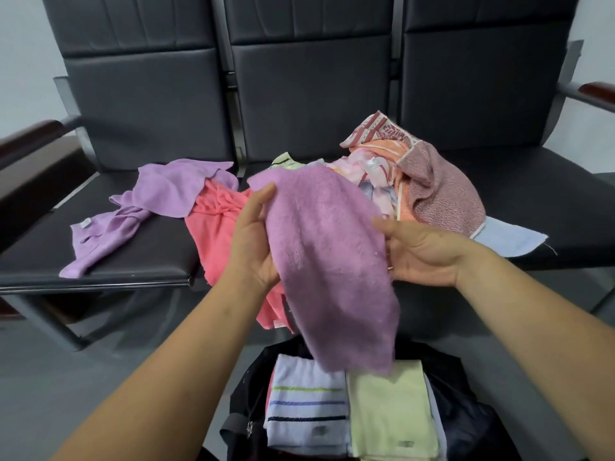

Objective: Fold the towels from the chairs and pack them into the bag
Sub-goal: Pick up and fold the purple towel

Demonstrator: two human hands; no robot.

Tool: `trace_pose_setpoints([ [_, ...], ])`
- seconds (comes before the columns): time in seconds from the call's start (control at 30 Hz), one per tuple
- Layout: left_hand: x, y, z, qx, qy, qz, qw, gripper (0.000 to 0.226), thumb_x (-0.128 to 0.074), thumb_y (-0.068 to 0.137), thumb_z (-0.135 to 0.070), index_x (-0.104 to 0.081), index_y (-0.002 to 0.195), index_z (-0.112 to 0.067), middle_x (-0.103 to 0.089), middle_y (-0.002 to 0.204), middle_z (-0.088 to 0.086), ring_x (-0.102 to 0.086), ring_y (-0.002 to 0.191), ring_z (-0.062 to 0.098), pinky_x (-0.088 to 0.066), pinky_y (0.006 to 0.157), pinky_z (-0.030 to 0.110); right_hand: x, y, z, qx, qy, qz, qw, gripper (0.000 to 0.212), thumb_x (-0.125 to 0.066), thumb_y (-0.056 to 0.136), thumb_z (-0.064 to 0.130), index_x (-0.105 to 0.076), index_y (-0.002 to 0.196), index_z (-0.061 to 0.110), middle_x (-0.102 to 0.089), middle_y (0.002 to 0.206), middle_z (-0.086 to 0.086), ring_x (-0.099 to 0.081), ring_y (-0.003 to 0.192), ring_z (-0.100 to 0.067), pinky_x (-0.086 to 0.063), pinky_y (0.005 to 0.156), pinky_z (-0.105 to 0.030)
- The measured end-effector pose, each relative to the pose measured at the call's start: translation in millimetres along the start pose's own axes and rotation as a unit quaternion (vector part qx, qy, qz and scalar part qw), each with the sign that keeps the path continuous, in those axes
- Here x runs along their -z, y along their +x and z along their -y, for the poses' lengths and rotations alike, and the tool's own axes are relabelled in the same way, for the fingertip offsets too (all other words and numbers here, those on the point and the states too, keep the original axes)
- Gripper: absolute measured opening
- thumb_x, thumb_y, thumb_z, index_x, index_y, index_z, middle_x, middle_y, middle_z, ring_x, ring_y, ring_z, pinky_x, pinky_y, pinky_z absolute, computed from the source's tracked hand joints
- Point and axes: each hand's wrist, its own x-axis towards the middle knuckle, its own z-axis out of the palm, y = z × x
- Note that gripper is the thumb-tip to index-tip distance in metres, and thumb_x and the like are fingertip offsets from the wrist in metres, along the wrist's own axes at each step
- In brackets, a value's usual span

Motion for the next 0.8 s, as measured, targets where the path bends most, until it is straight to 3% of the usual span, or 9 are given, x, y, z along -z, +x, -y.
trace_pose_setpoints([
  [0.07, 2, 0, -6, 0.007, -0.004, 0.025, 1.000, 0.043, -0.058, 0.091, -0.034, -0.074, 0.113, -0.001, -0.071, 0.117, 0.016, -0.068, 0.111, 0.029, -0.054, 0.098, 0.038, -9, -2, 5, 0.049, -0.011, -0.032, 0.998, 0.058, -0.082, 0.081, 0.021, -0.061, 0.128, -0.006, -0.068, 0.122, -0.020, -0.064, 0.116, -0.035, -0.053, 0.102, -0.047],
  [0.17, 5, 0, -12, 0.015, 0.070, 0.049, 0.996, 0.054, -0.067, 0.087, -0.030, -0.061, 0.133, -0.002, -0.063, 0.136, 0.018, -0.060, 0.128, 0.031, -0.049, 0.107, 0.044, -26, -1, 16, 0.152, 0.072, -0.084, 0.982, 0.032, -0.069, 0.086, 0.007, -0.067, 0.116, -0.002, -0.074, 0.104, -0.014, -0.071, 0.101, -0.025, -0.061, 0.084, -0.034],
  [0.27, 14, 5, -10, 0.026, 0.225, 0.049, 0.973, 0.061, -0.066, 0.090, -0.005, -0.045, 0.148, -0.012, -0.059, 0.142, 0.014, -0.058, 0.130, 0.032, -0.053, 0.101, 0.050, -34, -2, 24, 0.205, 0.095, -0.123, 0.966, 0.023, -0.067, 0.089, 0.002, -0.069, 0.112, 0.000, -0.075, 0.099, -0.011, -0.073, 0.094, -0.020, -0.061, 0.081, -0.029],
  [0.33, 17, 5, -6, 0.049, 0.314, 0.026, 0.948, 0.057, -0.063, 0.092, 0.007, -0.047, 0.144, -0.010, -0.063, 0.136, 0.016, -0.062, 0.124, 0.035, -0.057, 0.092, 0.051, -36, -2, 26, 0.214, 0.098, -0.159, 0.959, 0.029, -0.067, 0.089, 0.002, -0.067, 0.118, -0.003, -0.074, 0.102, -0.013, -0.072, 0.095, -0.021, -0.061, 0.084, -0.031],
  [0.47, 13, 2, -11, 0.051, 0.348, -0.015, 0.936, 0.027, -0.054, 0.097, 0.004, -0.062, 0.122, 0.003, -0.072, 0.111, 0.016, -0.069, 0.099, 0.028, -0.062, 0.078, 0.035, -34, -5, 29, 0.165, 0.171, -0.186, 0.953, 0.037, -0.068, 0.095, 0.017, -0.066, 0.127, 0.000, -0.071, 0.120, -0.015, -0.069, 0.111, -0.025, -0.057, 0.097, -0.038],
  [0.57, 9, 2, -20, 0.016, 0.331, -0.007, 0.944, 0.020, -0.052, 0.097, 0.002, -0.066, 0.112, -0.001, -0.074, 0.103, 0.012, -0.070, 0.094, 0.024, -0.060, 0.080, 0.033, -27, -10, 30, 0.118, 0.225, -0.177, 0.951, 0.029, -0.062, 0.098, 0.018, -0.069, 0.125, 0.007, -0.071, 0.126, -0.011, -0.071, 0.112, -0.024, -0.059, 0.092, -0.038],
  [0.63, 5, 1, -23, -0.002, 0.309, 0.000, 0.951, 0.024, -0.052, 0.097, 0.001, -0.065, 0.116, -0.007, -0.075, 0.102, 0.008, -0.071, 0.093, 0.021, -0.059, 0.079, 0.031, -25, -13, 30, 0.099, 0.224, -0.158, 0.957, 0.035, -0.061, 0.095, 0.012, -0.066, 0.130, 0.006, -0.070, 0.128, -0.012, -0.070, 0.113, -0.025, -0.060, 0.089, -0.038],
  [0.73, 1, -1, -27, -0.007, 0.280, 0.041, 0.959, 0.044, -0.054, 0.096, 0.003, -0.059, 0.135, -0.016, -0.069, 0.124, 0.010, -0.068, 0.112, 0.024, -0.056, 0.095, 0.038, -23, -15, 28, 0.064, 0.203, -0.121, 0.970, 0.043, -0.060, 0.085, 0.003, -0.066, 0.128, 0.003, -0.072, 0.122, -0.012, -0.073, 0.106, -0.023, -0.060, 0.088, -0.039],
  [0.8, 0, -3, -30, -0.007, 0.295, 0.080, 0.952, 0.051, -0.054, 0.093, 0.008, -0.056, 0.138, -0.016, -0.068, 0.126, 0.009, -0.066, 0.115, 0.024, -0.056, 0.097, 0.037, -20, -13, 25, 0.031, 0.193, -0.115, 0.974, 0.046, -0.058, 0.083, -0.001, -0.066, 0.128, 0.003, -0.071, 0.126, -0.013, -0.071, 0.112, -0.024, -0.057, 0.091, -0.041],
])
